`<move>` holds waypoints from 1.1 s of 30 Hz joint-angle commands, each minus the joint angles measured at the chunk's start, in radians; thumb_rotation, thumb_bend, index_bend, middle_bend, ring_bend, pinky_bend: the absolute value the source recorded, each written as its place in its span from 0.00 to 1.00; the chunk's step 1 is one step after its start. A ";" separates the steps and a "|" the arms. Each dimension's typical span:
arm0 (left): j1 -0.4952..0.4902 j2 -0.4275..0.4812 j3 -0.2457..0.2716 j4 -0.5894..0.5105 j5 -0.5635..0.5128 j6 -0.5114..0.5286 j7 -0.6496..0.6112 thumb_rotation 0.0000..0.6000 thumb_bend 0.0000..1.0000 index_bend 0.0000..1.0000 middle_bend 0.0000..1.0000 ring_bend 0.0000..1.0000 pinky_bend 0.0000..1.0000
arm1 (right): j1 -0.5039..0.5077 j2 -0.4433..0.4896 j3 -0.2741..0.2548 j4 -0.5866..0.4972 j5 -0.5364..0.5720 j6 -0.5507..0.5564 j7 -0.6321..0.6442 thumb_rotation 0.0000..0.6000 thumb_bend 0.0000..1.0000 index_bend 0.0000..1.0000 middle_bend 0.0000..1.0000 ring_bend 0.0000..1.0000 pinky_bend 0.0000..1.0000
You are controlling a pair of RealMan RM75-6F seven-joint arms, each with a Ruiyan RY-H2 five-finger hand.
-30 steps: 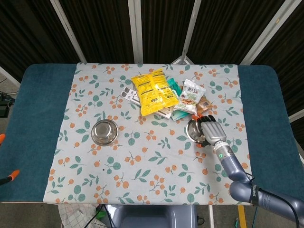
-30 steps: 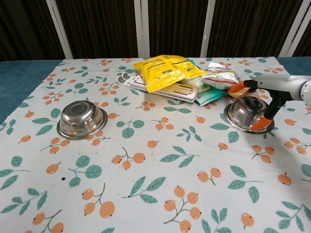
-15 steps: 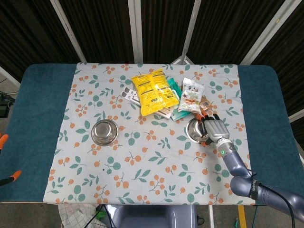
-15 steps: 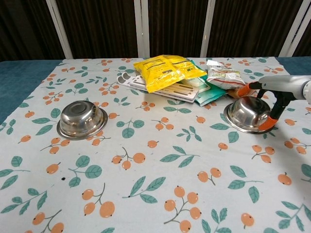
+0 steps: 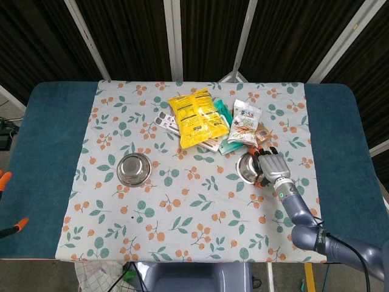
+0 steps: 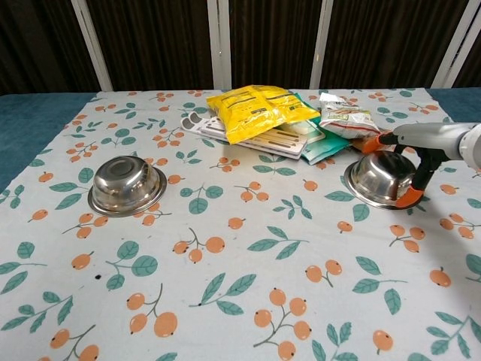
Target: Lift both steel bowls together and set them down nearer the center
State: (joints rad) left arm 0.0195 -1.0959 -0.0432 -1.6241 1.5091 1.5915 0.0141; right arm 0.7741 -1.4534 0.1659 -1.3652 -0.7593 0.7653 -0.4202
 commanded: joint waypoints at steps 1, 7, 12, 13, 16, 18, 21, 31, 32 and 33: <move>-0.001 0.000 0.000 0.000 0.000 -0.001 -0.001 1.00 0.02 0.05 0.00 0.00 0.05 | 0.008 -0.008 -0.002 0.008 0.008 -0.003 -0.004 1.00 0.00 0.15 0.08 0.20 0.01; -0.002 -0.001 0.000 0.001 -0.002 -0.003 -0.001 1.00 0.02 0.05 0.00 0.00 0.05 | 0.025 -0.020 -0.008 0.020 0.024 -0.013 -0.013 1.00 0.00 0.17 0.10 0.22 0.01; -0.004 -0.001 -0.001 0.002 -0.005 -0.007 -0.003 1.00 0.02 0.06 0.00 0.00 0.05 | 0.034 -0.025 -0.017 0.025 0.033 -0.011 -0.023 1.00 0.00 0.22 0.17 0.28 0.02; -0.004 -0.001 -0.001 0.003 -0.005 -0.008 -0.005 1.00 0.02 0.06 0.00 0.00 0.05 | 0.035 -0.025 -0.018 0.024 0.032 -0.008 -0.022 1.00 0.00 0.23 0.20 0.29 0.03; -0.005 0.000 -0.001 0.003 -0.008 -0.010 -0.005 1.00 0.02 0.07 0.00 0.00 0.05 | 0.030 -0.028 -0.015 0.021 0.016 0.011 -0.009 1.00 0.00 0.26 0.26 0.33 0.04; -0.005 0.001 0.000 0.002 -0.009 -0.012 -0.005 1.00 0.02 0.07 0.00 0.00 0.05 | 0.025 -0.032 -0.013 0.022 -0.004 0.023 0.006 1.00 0.00 0.27 0.26 0.34 0.04; -0.008 0.009 0.007 -0.009 0.004 -0.018 -0.019 1.00 0.02 0.06 0.00 0.00 0.05 | 0.020 -0.028 -0.016 0.016 -0.024 0.024 0.022 1.00 0.00 0.27 0.26 0.34 0.04; -0.141 0.140 0.000 -0.137 0.022 -0.222 -0.085 1.00 0.01 0.06 0.00 0.00 0.05 | -0.001 0.070 -0.016 -0.105 -0.047 0.078 0.022 1.00 0.00 0.27 0.26 0.34 0.04; -0.166 0.151 -0.012 -0.152 0.000 -0.262 -0.082 1.00 0.01 0.05 0.00 0.00 0.04 | -0.005 0.084 -0.016 -0.120 -0.049 0.086 0.022 1.00 0.00 0.27 0.26 0.34 0.04; -0.194 0.161 -0.023 -0.167 -0.024 -0.306 -0.079 1.00 0.00 0.05 0.00 0.00 0.04 | -0.009 0.099 -0.016 -0.137 -0.053 0.096 0.021 1.00 0.00 0.27 0.26 0.34 0.04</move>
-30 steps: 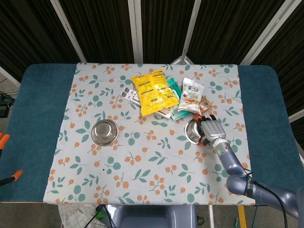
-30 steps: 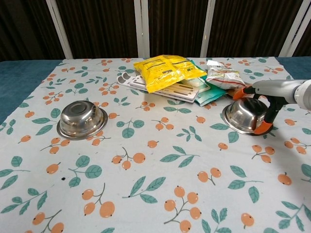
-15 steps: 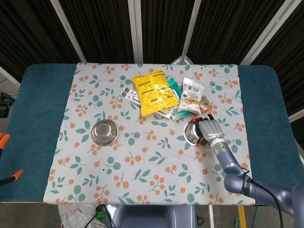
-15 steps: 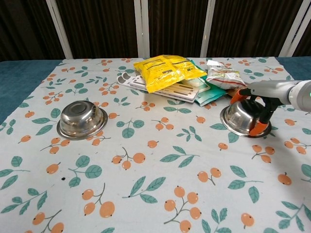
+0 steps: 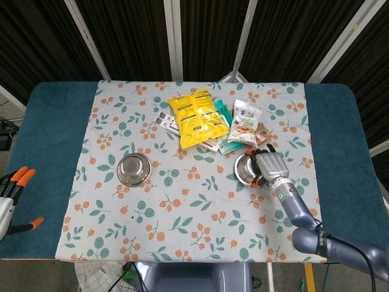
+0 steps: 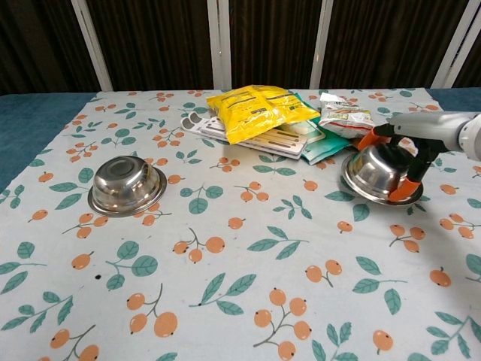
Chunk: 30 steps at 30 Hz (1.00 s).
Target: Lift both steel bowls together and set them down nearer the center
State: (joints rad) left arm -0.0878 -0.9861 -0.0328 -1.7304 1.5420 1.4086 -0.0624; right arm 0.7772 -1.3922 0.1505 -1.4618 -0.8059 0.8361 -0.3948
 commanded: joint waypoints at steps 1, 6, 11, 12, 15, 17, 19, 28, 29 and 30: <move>-0.116 0.060 -0.045 -0.074 -0.081 -0.171 -0.004 1.00 0.00 0.04 0.00 0.00 0.04 | -0.017 0.052 0.000 -0.056 -0.012 0.035 -0.004 1.00 0.00 0.27 0.26 0.34 0.04; -0.282 0.057 -0.109 -0.088 -0.227 -0.422 0.003 1.00 0.00 0.04 0.00 0.00 0.04 | -0.056 0.156 -0.002 -0.150 -0.062 0.096 0.012 1.00 0.00 0.27 0.26 0.34 0.04; -0.395 -0.030 -0.150 -0.031 -0.336 -0.539 0.055 1.00 0.00 0.04 0.00 0.00 0.04 | -0.109 0.253 0.006 -0.221 -0.121 0.152 0.076 1.00 0.00 0.27 0.26 0.34 0.04; -0.415 -0.052 -0.155 -0.017 -0.350 -0.558 0.060 1.00 0.00 0.04 0.00 0.00 0.04 | -0.121 0.270 0.008 -0.231 -0.131 0.164 0.093 1.00 0.00 0.27 0.26 0.34 0.04; -0.472 -0.127 -0.170 0.039 -0.394 -0.614 0.067 1.00 0.00 0.04 0.00 0.00 0.04 | -0.161 0.325 0.009 -0.260 -0.175 0.197 0.150 1.00 0.00 0.27 0.26 0.34 0.04; -0.501 -0.173 -0.178 0.076 -0.412 -0.630 0.073 1.00 0.00 0.04 0.00 0.00 0.03 | -0.182 0.353 0.009 -0.268 -0.200 0.209 0.188 1.00 0.00 0.27 0.26 0.34 0.04; -0.530 -0.243 -0.187 0.133 -0.423 -0.630 0.078 1.00 0.00 0.05 0.00 0.00 0.03 | -0.203 0.383 0.011 -0.267 -0.226 0.214 0.236 1.00 0.00 0.27 0.26 0.34 0.04; -0.635 -0.462 -0.179 0.322 -0.479 -0.694 0.102 1.00 0.00 0.05 0.00 0.00 0.03 | -0.226 0.432 0.024 -0.230 -0.247 0.176 0.324 1.00 0.00 0.27 0.26 0.34 0.04; -0.643 -0.482 -0.178 0.341 -0.483 -0.701 0.100 1.00 0.00 0.05 0.00 0.00 0.03 | -0.226 0.432 0.025 -0.226 -0.249 0.175 0.324 1.00 0.00 0.27 0.26 0.34 0.04; -0.651 -0.500 -0.177 0.360 -0.486 -0.706 0.100 1.00 0.00 0.05 0.00 0.00 0.03 | -0.226 0.433 0.026 -0.224 -0.250 0.175 0.325 1.00 0.00 0.27 0.26 0.34 0.04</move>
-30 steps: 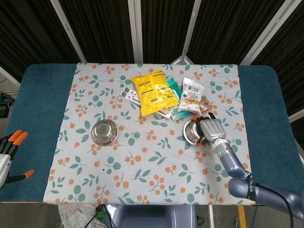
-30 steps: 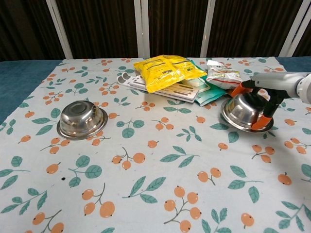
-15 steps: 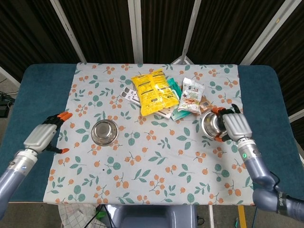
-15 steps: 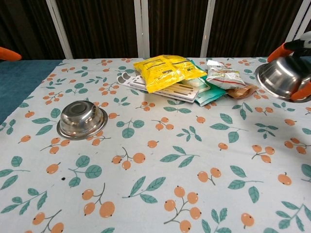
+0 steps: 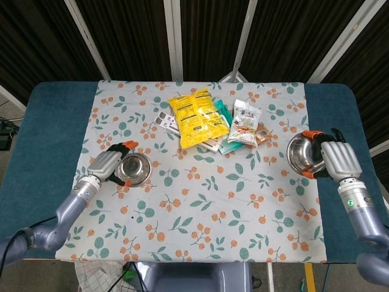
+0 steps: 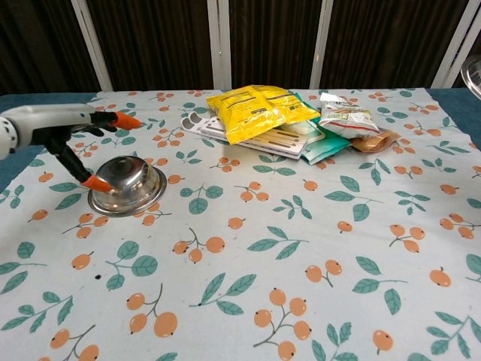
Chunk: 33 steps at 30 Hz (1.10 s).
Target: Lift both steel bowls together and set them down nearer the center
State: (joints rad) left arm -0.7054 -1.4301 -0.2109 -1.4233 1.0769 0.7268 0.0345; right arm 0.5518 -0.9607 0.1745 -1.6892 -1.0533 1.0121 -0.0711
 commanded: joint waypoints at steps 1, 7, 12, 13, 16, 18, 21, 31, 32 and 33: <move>-0.040 -0.071 0.002 0.068 -0.024 -0.028 0.004 1.00 0.00 0.05 0.00 0.00 0.03 | -0.002 0.003 0.003 0.004 -0.005 -0.001 0.001 1.00 0.00 0.27 0.26 0.34 0.04; -0.070 -0.120 0.016 0.115 -0.046 -0.040 0.037 1.00 0.00 0.05 0.00 0.00 0.03 | -0.007 0.014 0.018 0.005 -0.001 0.002 0.008 1.00 0.00 0.27 0.26 0.34 0.04; -0.074 -0.131 0.024 0.115 -0.069 -0.026 0.063 1.00 0.00 0.05 0.00 0.00 0.03 | -0.010 0.015 0.022 0.007 0.002 0.005 -0.001 1.00 0.00 0.27 0.26 0.34 0.04; -0.075 -0.130 0.026 0.113 -0.075 -0.023 0.070 1.00 0.00 0.05 0.00 0.00 0.03 | -0.010 0.014 0.022 0.008 0.003 0.004 -0.005 1.00 0.00 0.27 0.26 0.34 0.04; -0.075 -0.120 0.024 0.097 -0.088 -0.006 0.085 1.00 0.00 0.05 0.00 0.00 0.03 | -0.011 0.011 0.027 0.011 0.009 0.005 -0.005 1.00 0.00 0.27 0.26 0.34 0.04; -0.075 -0.109 0.023 0.084 -0.095 0.001 0.093 1.00 0.00 0.05 0.00 0.00 0.03 | -0.011 0.009 0.028 0.015 0.010 0.004 -0.008 1.00 0.00 0.27 0.26 0.34 0.04; -0.079 -0.089 0.031 0.062 -0.120 0.004 0.128 1.00 0.00 0.05 0.00 0.00 0.03 | -0.010 0.005 0.029 0.021 0.016 0.003 -0.015 1.00 0.00 0.27 0.26 0.34 0.04; -0.124 -0.077 0.087 0.020 -0.311 0.043 0.344 1.00 0.00 0.09 0.01 0.00 0.04 | -0.011 -0.016 0.030 0.051 0.026 -0.013 -0.015 1.00 0.00 0.27 0.26 0.34 0.04; -0.129 -0.076 0.088 0.013 -0.328 0.050 0.359 1.00 0.00 0.10 0.02 0.00 0.04 | -0.011 -0.017 0.031 0.054 0.026 -0.014 -0.014 1.00 0.00 0.27 0.26 0.34 0.04; -0.131 -0.076 0.089 0.009 -0.335 0.054 0.366 1.00 0.00 0.10 0.03 0.00 0.04 | -0.012 -0.017 0.031 0.055 0.026 -0.015 -0.014 1.00 0.00 0.27 0.26 0.34 0.04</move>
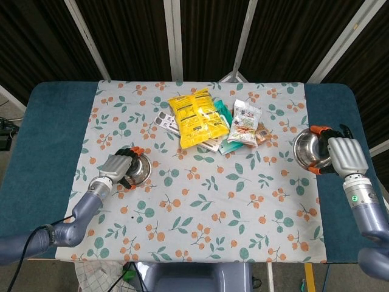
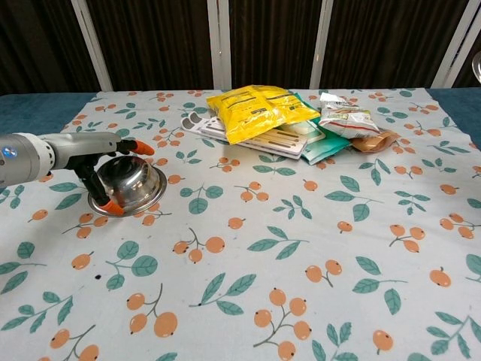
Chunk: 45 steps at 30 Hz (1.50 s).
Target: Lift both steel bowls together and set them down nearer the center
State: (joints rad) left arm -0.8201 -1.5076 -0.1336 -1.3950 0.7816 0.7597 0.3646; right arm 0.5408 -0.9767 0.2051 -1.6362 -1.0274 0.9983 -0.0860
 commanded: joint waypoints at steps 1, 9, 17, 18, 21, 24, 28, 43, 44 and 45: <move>-0.019 0.002 0.012 -0.022 -0.046 0.025 0.042 1.00 0.00 0.11 0.03 0.00 0.05 | -0.001 -0.001 0.001 0.003 0.001 -0.001 0.002 1.00 0.00 0.27 0.26 0.34 0.04; -0.035 -0.009 0.018 -0.027 -0.080 0.043 0.073 1.00 0.00 0.14 0.08 0.03 0.08 | -0.003 -0.003 0.004 0.010 -0.001 -0.008 0.005 1.00 0.00 0.27 0.26 0.34 0.04; -0.046 0.000 0.030 -0.024 -0.108 0.035 0.087 1.00 0.00 0.21 0.14 0.08 0.13 | -0.005 0.002 0.008 0.003 -0.001 -0.005 -0.005 1.00 0.00 0.27 0.26 0.34 0.04; -0.047 0.001 0.030 -0.024 -0.110 0.039 0.087 1.00 0.00 0.22 0.15 0.10 0.15 | -0.005 0.002 0.009 0.002 0.000 -0.004 -0.005 1.00 0.00 0.27 0.26 0.34 0.04; -0.045 0.004 0.027 -0.027 -0.106 0.050 0.082 1.00 0.01 0.27 0.21 0.16 0.25 | -0.005 0.001 0.009 0.000 0.002 -0.006 -0.008 1.00 0.00 0.27 0.26 0.34 0.04; -0.038 0.002 0.017 -0.027 -0.078 0.078 0.065 1.00 0.03 0.32 0.26 0.22 0.33 | -0.005 -0.001 0.010 0.001 0.004 -0.006 -0.012 1.00 0.00 0.27 0.26 0.34 0.04; -0.026 0.004 0.005 -0.032 -0.040 0.117 0.044 1.00 0.03 0.36 0.29 0.23 0.35 | -0.004 -0.004 0.011 0.002 0.006 -0.007 -0.015 1.00 0.00 0.27 0.26 0.34 0.04; 0.113 0.112 -0.121 -0.119 0.203 0.148 -0.456 1.00 0.03 0.34 0.26 0.21 0.36 | 0.029 -0.025 0.068 0.000 -0.010 -0.074 0.134 1.00 0.00 0.27 0.26 0.34 0.04; 0.123 0.116 -0.135 -0.126 0.220 0.148 -0.510 1.00 0.03 0.34 0.26 0.21 0.36 | 0.035 -0.026 0.079 0.002 -0.014 -0.090 0.172 1.00 0.00 0.27 0.26 0.34 0.04; 0.135 0.121 -0.149 -0.136 0.240 0.150 -0.571 1.00 0.03 0.34 0.26 0.21 0.36 | 0.039 -0.027 0.089 0.005 -0.021 -0.105 0.208 1.00 0.00 0.27 0.26 0.34 0.04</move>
State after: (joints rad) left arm -0.7410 -1.4248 -0.2245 -1.4959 0.9281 0.9137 -0.0186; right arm 0.5631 -0.9980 0.2621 -1.6354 -1.0348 0.9406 0.0296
